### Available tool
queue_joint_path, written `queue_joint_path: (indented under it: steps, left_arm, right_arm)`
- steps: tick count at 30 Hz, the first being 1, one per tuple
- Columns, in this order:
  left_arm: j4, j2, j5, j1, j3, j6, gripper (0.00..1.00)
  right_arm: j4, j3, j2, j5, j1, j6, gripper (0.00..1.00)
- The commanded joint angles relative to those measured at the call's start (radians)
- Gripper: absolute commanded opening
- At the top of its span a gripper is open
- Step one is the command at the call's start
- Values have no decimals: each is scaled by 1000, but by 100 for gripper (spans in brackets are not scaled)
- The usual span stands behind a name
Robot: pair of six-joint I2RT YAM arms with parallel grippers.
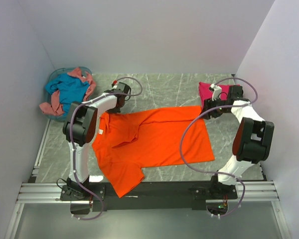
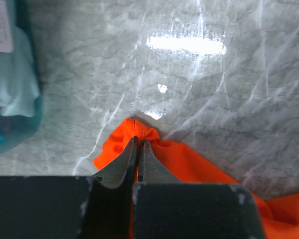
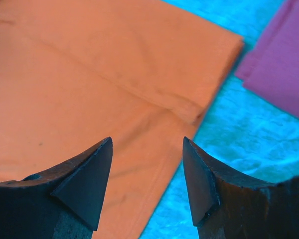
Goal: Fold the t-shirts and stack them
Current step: Fold the tshirt
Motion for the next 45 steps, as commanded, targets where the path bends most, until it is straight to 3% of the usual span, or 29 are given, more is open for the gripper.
queue_joint_path:
  steps: [1,13,27,33,38,45]
  left_arm:
    - [11,-96,114,40,0,-46,0]
    - [116,-187,502,210,-115,-143,0]
    - [198,-228,717,300,-146,-212,0]
    - [257,-264,791,343,-197,-253,0]
    - [343,-290,895,409,-270,-316,0]
    - [452,-314,1042,492,-347,-416,0]
  right_arm:
    - [40,68,59,88,2,64,65]
    - [11,242,243,254,79,178,58]
    - [-81,290,331,283,94,193,47]
    - [-121,324,372,236,96,205,28]
    - [-128,332,383,228,93,205,1]
    - [-82,304,355,291,78,218,0]
